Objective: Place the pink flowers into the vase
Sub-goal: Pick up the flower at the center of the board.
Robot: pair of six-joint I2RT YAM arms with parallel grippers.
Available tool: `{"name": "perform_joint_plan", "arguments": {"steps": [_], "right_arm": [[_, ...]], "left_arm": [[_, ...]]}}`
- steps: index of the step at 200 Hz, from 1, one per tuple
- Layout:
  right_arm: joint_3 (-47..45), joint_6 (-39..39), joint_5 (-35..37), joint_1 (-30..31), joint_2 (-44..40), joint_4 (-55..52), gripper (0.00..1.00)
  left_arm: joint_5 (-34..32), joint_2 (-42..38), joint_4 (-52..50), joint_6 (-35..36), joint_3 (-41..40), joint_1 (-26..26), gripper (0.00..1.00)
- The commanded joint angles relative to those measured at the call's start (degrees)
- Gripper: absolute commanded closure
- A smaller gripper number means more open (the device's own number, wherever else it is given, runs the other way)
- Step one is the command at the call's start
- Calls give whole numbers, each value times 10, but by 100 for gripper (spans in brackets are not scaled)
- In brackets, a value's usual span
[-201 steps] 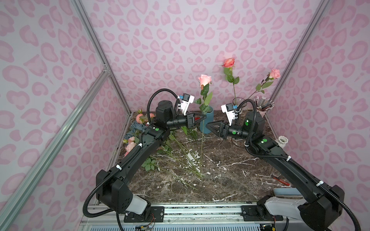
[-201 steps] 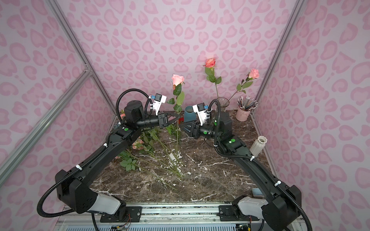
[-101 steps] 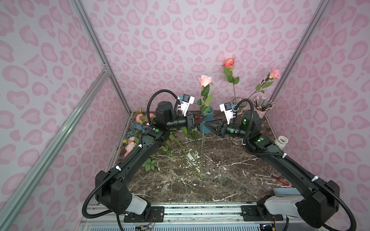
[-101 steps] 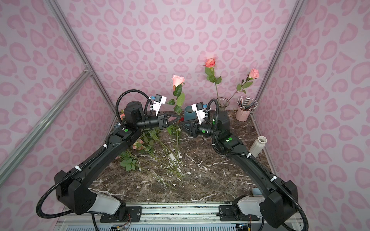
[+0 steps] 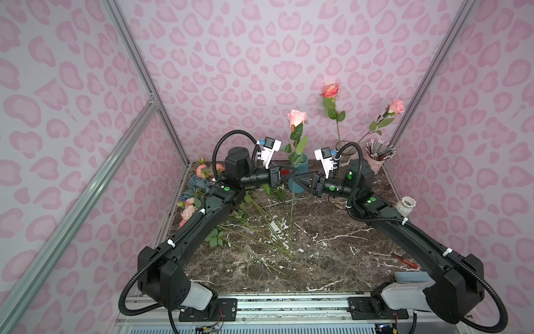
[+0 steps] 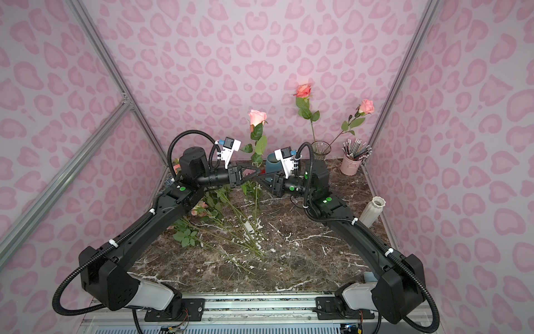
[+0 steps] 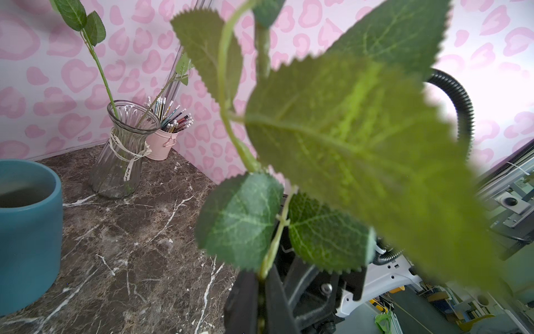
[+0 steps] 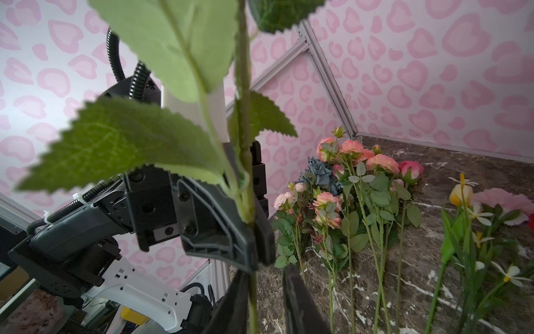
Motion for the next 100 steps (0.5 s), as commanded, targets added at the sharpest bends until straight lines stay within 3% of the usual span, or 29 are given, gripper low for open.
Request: {"name": "perform_joint_plan", "arguments": {"steps": [1,69,100], "right_arm": [[5,6,-12,3,7,39,79],[-3,5,-9,4,4,41,97],[-3,0,4,4,4,31,100]], "left_arm": [[6,-3,30,0,-1,0,97],[-5,-3,24,3,-2,0,97],[-32,-2,7,15,-1,-1,89]]}}
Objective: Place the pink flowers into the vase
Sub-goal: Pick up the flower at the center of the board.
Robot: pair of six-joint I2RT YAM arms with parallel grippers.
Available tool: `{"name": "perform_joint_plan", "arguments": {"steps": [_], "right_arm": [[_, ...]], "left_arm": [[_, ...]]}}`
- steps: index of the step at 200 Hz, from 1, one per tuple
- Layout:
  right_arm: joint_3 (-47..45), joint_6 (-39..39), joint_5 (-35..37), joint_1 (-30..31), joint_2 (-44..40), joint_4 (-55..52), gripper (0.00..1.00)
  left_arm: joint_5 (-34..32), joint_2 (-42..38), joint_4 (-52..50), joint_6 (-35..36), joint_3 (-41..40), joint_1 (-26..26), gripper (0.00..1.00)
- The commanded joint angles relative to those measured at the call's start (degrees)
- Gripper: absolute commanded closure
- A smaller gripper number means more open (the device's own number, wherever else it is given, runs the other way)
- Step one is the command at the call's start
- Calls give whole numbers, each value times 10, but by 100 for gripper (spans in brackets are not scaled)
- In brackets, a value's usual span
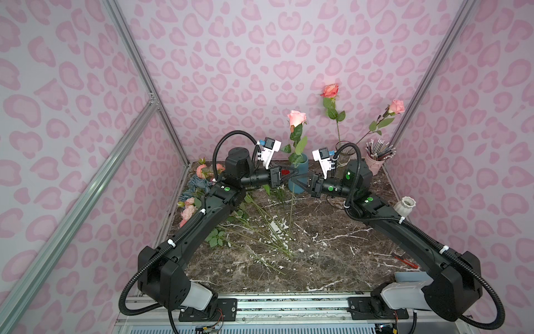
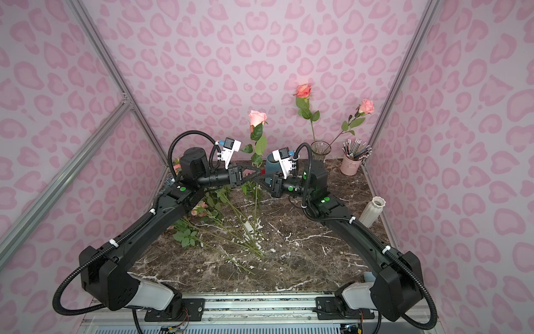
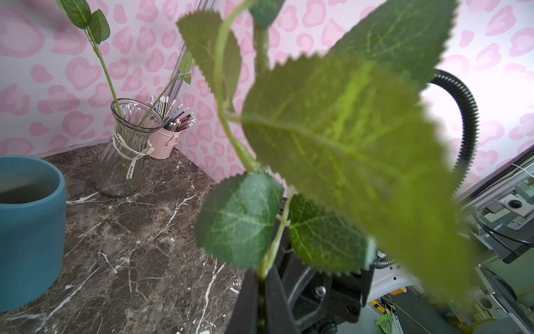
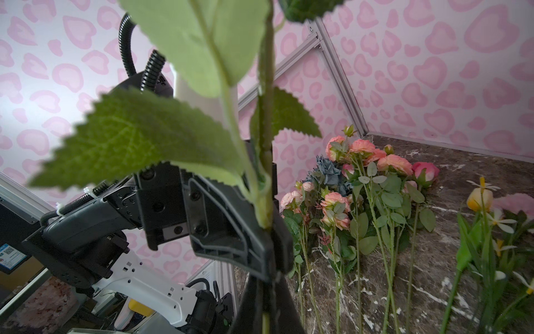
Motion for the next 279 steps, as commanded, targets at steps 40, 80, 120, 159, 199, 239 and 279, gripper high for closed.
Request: {"name": "perform_joint_plan", "arguments": {"steps": [40,80,120,159,199,239,279], "right_arm": [[-1,-13,25,1,-7,-2,100],[7,-27,44,1,-12,-27,100],[13,-48,68,1,-19,-62,100],[21,-82,123,1,-32,-121,100],[43,-128,229,1,-46,-200,100],[68,-159,392,-1,-54,-253,100],[40,-139,552,-21,-58,-204,100]], "left_arm": [[-31,2,3,15,2,1,56],[-42,-2,-3,21,2,0,38],[-49,-3,-7,20,2,1,27],[-73,-6,-31,25,15,4,19],[-158,-12,-113,31,46,19,18],[-250,-48,-141,16,10,67,18],[-359,-68,-164,34,-30,91,18]]}}
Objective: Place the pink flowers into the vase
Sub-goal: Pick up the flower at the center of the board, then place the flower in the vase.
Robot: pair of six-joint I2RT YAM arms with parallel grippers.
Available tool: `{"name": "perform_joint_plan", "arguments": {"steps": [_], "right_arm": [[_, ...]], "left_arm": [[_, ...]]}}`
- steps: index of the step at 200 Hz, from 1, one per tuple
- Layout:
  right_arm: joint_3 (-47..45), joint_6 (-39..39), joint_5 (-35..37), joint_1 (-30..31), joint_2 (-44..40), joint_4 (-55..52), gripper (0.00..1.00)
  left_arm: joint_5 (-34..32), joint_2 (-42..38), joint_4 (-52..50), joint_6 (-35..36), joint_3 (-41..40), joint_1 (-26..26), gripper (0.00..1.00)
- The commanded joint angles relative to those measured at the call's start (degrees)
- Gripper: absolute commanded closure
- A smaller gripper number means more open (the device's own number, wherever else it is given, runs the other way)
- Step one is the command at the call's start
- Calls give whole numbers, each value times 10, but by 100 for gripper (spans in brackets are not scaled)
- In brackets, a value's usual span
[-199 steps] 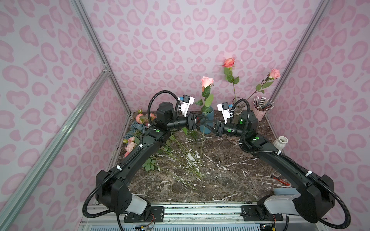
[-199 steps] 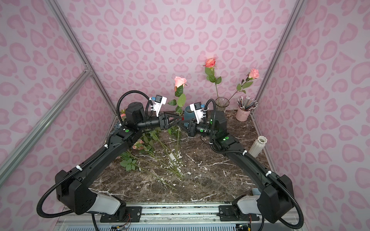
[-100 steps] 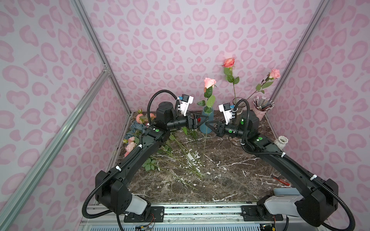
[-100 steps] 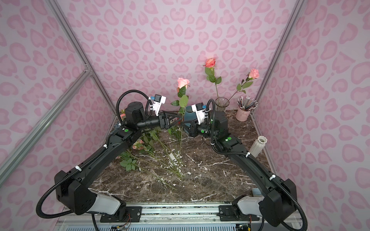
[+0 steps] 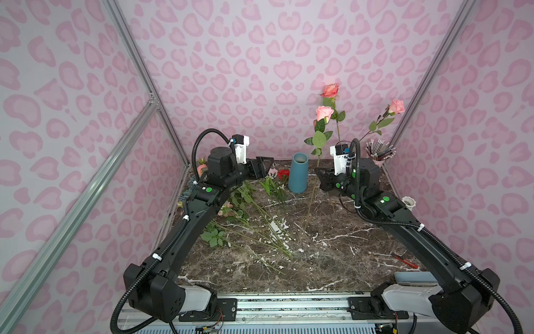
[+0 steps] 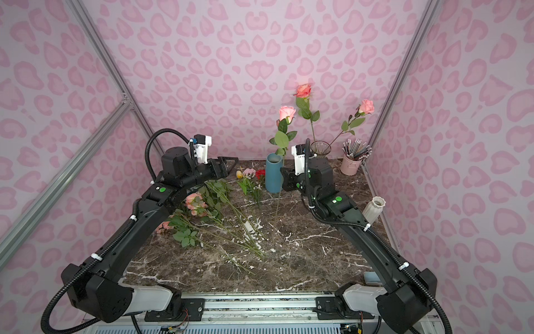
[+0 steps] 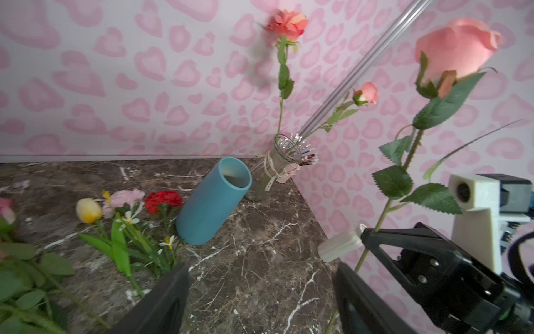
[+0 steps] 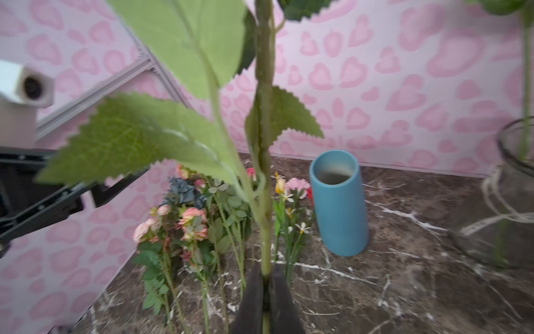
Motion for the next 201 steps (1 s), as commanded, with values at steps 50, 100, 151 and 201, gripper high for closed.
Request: {"name": "perform_joint_plan", "arguments": {"steps": [50,100,151,201], "right_arm": [[-76,18,252,-46,-14,186,100],[-106,33,268,-109,2,323,100],[-121,-45,334,-110,43,476,100],[-88,-187,406,-70,89,581,100]], "left_arm": [[-65,-11,10,13,-49,16,18],[-48,-17,21,14,-60,23,19],[-30,-12,29,10,-64,24,19],[-13,-5,37,6,-68,26,19]]}}
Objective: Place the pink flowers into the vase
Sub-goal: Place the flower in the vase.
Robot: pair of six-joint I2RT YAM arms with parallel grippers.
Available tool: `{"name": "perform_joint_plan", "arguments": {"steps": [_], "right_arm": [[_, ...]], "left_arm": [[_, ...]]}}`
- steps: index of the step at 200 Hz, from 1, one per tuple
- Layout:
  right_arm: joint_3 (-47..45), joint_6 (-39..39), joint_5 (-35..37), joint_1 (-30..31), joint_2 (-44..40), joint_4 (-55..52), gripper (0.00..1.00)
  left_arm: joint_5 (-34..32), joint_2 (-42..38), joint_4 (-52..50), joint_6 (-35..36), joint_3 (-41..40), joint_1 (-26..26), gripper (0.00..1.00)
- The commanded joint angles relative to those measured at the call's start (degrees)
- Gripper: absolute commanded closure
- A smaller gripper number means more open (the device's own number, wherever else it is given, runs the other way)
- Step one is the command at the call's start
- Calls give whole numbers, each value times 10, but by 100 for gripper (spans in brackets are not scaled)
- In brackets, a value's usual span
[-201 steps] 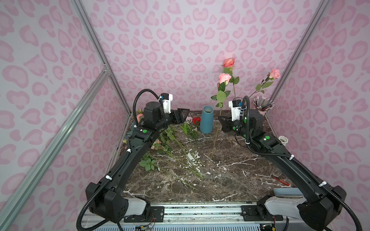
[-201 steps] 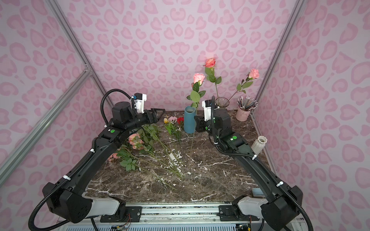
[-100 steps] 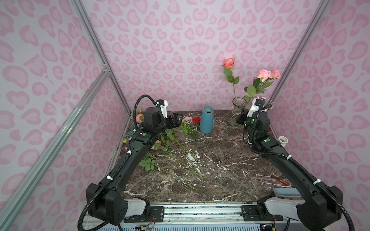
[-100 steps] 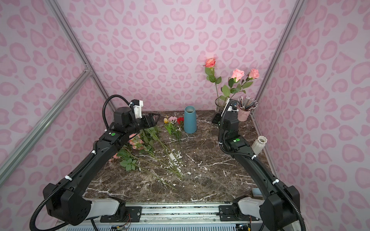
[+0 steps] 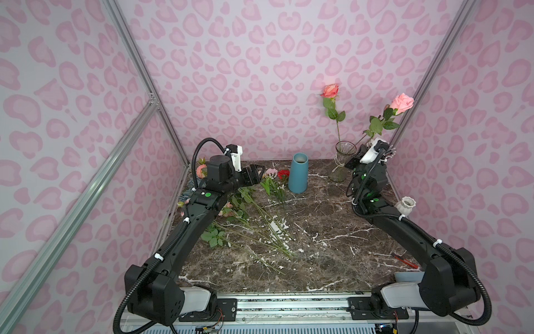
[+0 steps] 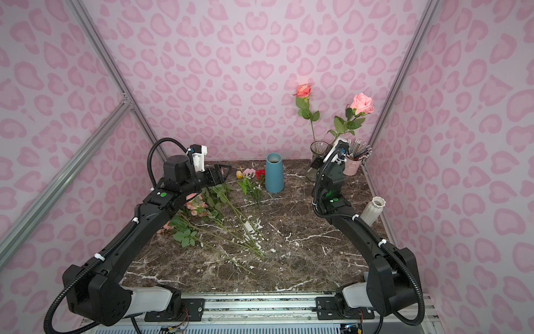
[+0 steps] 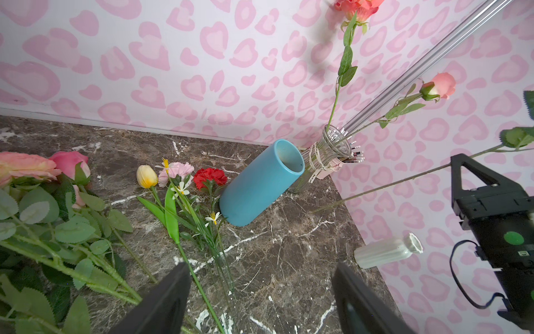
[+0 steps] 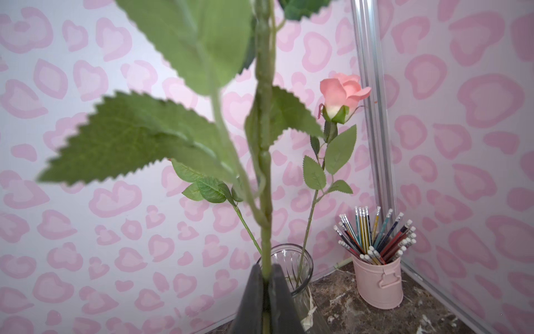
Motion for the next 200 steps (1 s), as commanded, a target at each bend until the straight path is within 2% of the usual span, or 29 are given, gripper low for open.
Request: {"name": "perform_joint_plan", "arguments": {"steps": [1,45,91,123,156,200], "right_arm": [[28,-98,48,17,15,103,100],[94,-262,92,76,88,181,100],[179,-397,120,97,174,266,100],[277,-502,143,104,240,327,100],[338,-535,154,98,283,336,100],[365,-549,165,85,316,362,100]], "left_arm": [[15,4,33,1,-1,0,19],[21,7,36,-1,-2,2,19],[31,8,41,-3,-4,3,19],[36,10,42,-4,-5,3,19],[46,10,47,-7,-7,4,19],[52,8,50,-7,-9,5,19]]}}
